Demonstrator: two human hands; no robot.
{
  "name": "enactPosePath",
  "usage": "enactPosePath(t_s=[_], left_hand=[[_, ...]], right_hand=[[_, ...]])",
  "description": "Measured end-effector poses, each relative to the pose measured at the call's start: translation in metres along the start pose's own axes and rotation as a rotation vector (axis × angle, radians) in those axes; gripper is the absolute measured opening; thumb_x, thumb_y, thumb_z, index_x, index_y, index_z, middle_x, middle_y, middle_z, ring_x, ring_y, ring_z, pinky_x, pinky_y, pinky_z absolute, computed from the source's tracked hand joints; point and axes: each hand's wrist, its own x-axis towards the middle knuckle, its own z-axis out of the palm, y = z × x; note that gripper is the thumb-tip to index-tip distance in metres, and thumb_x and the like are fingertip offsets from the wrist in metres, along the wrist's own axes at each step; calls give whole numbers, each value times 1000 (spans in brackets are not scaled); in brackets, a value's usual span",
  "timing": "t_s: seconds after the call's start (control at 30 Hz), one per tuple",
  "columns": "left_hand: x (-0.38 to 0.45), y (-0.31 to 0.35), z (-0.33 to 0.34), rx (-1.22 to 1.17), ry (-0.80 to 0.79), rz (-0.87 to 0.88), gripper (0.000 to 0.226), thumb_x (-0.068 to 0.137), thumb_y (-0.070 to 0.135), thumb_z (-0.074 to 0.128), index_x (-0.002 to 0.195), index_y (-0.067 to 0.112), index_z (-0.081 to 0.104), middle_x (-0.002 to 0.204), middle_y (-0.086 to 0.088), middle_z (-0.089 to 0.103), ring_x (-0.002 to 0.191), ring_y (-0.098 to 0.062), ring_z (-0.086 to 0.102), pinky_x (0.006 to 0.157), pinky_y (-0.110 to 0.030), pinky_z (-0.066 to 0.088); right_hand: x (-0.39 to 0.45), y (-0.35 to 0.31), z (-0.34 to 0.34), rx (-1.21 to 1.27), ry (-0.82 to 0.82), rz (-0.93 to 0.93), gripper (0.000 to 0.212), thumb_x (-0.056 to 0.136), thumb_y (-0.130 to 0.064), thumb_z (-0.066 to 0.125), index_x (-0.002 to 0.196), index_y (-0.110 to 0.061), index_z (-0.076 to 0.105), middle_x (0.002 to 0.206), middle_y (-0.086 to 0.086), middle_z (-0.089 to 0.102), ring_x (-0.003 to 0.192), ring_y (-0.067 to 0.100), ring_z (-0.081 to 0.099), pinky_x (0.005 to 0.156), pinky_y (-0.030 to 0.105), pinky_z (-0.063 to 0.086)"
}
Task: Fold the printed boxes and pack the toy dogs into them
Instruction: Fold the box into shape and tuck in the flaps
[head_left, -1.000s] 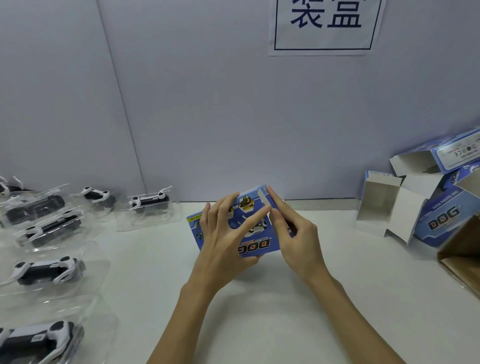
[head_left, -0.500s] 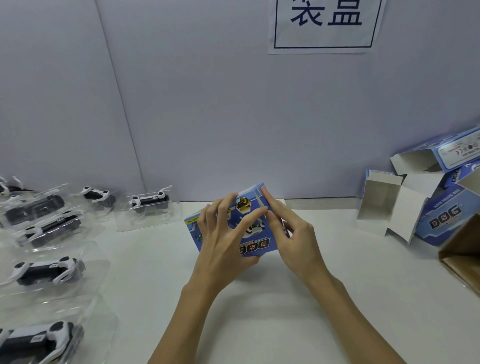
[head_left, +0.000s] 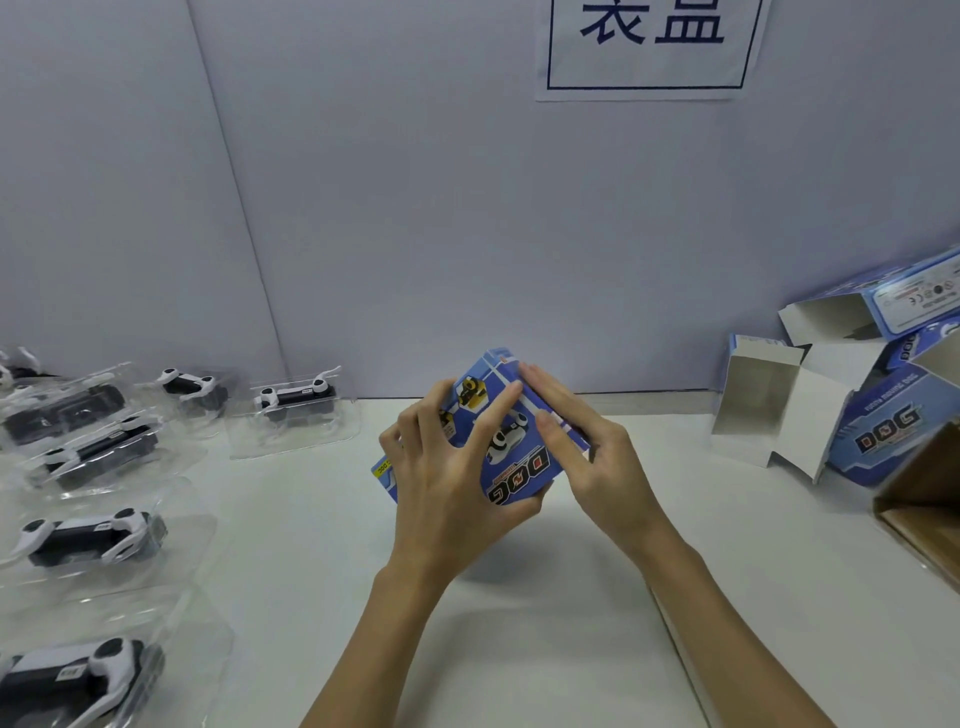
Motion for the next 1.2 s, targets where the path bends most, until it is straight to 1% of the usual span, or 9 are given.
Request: enactPosePath(t_s=[0.1,0.2,0.37,0.5,0.6,0.7,0.83,1.0,1.2], left_hand=[[0,1,-2,6,-14,-15,102,67,73,76,154,46,30,150,-14,40,134,-30,39,99,-54,40],[0,2,-1,28,-22,-18,104,66,74,77,154,44,31,150,-14,38,134,-30,37,99,-53,39],[-1,2,-1,40,-10,-13,95,68,73,75,152,49,37,151,-13,36,136,-30,35,100,-50,34],[0,2,1,18,-26,-12,89,74,73,72,153,52,36,155,-13,37,139,-29,34,103,-50,34],[2,4,3,-2,-61,9,78,77,74,67,148,48,44,156,-16,39,141,-31,36,104,-54,37],[5,5,1,-14,-73,6,74,74,74,66,141,47,47,152,-15,40,137,-32,38,101,-54,39],[6,4,-4,-14,-73,7,72,70,72,67,134,46,47,147,-15,40,131,-32,38,95,-55,42],[6,7,-5,-26,-89,1,75,67,65,78,132,45,49,148,-15,41,131,-32,38,97,-53,38],[6,7,-4,-35,-112,2,78,65,63,81,134,44,50,149,-17,41,133,-32,36,99,-56,39]], right_hand=[[0,2,6,-59,19,-28,44,103,-38,50,141,-59,51,155,-26,44,142,11,48,82,27,62],[-1,4,8,-105,27,-53,42,105,-42,46,142,-62,47,161,-25,35,144,12,45,82,29,63],[-2,-1,10,-122,18,-55,42,100,-56,43,139,-71,42,160,-23,39,145,11,44,83,27,63],[-2,-1,15,-34,73,1,41,105,-45,42,143,-58,50,156,-16,46,141,12,50,86,30,62],[-2,-3,17,73,159,34,39,104,-39,45,140,-47,56,145,-14,58,130,11,61,76,24,62],[-3,-3,19,85,178,32,39,103,-39,46,139,-45,58,145,-10,59,129,14,62,75,26,63],[-4,-1,22,12,173,23,41,105,-38,43,144,-41,56,152,-6,52,138,21,53,86,38,64],[-4,-6,24,86,188,53,40,105,-38,42,141,-42,58,152,-4,52,131,15,60,82,32,63],[-4,-4,28,132,242,81,44,101,-43,44,141,-37,59,149,-3,55,129,17,62,79,29,63]])
